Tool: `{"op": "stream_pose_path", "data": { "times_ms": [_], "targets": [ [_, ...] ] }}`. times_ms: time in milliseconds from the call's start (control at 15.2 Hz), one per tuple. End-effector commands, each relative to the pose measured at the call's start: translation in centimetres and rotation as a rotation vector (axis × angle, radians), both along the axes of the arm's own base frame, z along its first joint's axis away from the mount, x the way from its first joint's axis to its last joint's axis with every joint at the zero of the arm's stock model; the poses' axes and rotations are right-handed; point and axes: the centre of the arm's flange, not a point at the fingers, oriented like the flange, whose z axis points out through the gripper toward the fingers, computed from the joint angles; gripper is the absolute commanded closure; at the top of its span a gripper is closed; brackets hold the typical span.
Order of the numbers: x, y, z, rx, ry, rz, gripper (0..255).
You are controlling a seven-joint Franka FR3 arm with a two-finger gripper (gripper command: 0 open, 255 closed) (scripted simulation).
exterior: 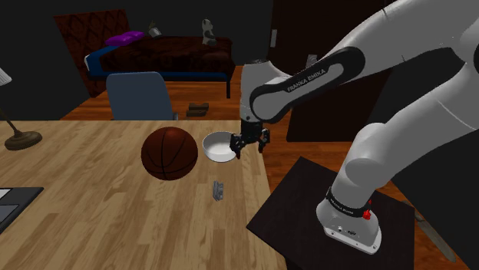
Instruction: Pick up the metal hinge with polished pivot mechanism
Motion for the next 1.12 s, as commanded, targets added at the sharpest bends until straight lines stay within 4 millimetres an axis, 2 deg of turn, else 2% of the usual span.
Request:
{"op": "stream_pose_path", "data": {
  "times_ms": [0,792,1056],
  "targets": [
    [0.8,1.5,-2.1,0.007,-0.008,-0.053,0],
    [8.0,8.2,-13.6,0.039,-0.041,-0.347,0],
    [8.0,8.2,-15.7,0.039,-0.041,-0.347,0]
  ]
}}
